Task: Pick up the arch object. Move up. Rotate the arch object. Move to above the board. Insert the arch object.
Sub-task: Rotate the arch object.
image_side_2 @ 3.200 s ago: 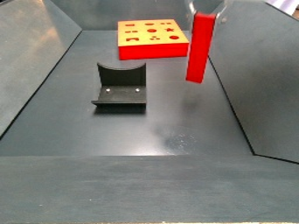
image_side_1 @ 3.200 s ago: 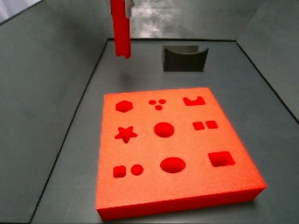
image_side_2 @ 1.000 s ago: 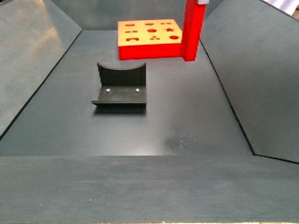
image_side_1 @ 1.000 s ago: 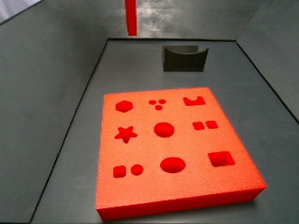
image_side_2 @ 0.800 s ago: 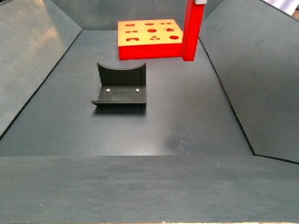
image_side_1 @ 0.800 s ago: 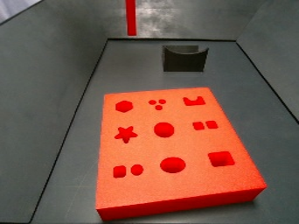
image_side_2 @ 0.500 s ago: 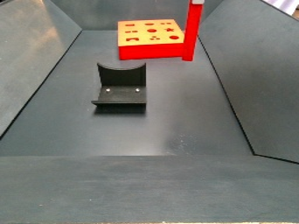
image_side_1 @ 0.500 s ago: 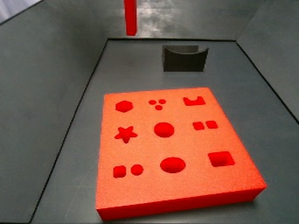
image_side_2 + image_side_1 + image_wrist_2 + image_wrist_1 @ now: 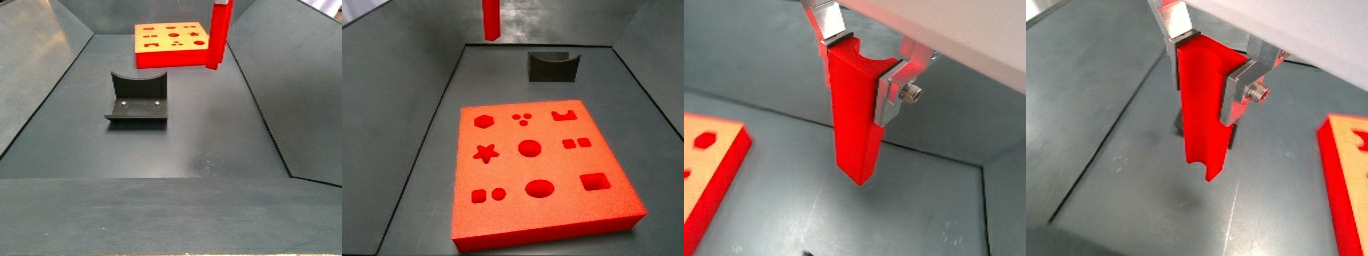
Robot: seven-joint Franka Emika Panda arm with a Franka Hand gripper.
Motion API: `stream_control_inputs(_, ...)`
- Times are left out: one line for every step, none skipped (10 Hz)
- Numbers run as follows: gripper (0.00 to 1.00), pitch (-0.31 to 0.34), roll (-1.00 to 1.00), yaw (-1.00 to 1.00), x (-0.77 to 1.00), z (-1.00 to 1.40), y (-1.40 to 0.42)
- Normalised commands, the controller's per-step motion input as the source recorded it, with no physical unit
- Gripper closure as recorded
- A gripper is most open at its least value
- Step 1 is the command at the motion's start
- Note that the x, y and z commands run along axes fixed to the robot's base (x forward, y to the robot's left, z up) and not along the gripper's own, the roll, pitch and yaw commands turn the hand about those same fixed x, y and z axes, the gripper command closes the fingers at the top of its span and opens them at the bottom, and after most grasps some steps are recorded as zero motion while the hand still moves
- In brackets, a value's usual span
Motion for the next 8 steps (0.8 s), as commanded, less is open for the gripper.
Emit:
stream_control_inputs(1.00, 0.000, 0.00, -1.00, 0.02, -0.01, 0.02)
stream_control_inputs(1.00, 0.000, 0.00, -1.00, 0.02, -0.01, 0.02)
stream_control_inputs(1.00, 0.000, 0.00, -1.00, 0.02, -0.01, 0.02)
stream_control_inputs(1.00, 0.000, 0.00, -1.00, 0.02, -0.01, 0.02)
stream_control_inputs(1.00, 0.001, 0.01, -0.92, 0.02, -0.01, 0.02)
stream_control_inputs(1.00, 0.001, 0.01, -0.60, 0.02, -0.01, 0.02)
stream_control_inputs(1.00, 0.001, 0.01, -0.46, 0.02, -0.01, 0.02)
stream_control_inputs(1.00, 0.000, 0.00, -1.00, 0.00, 0.00, 0.00)
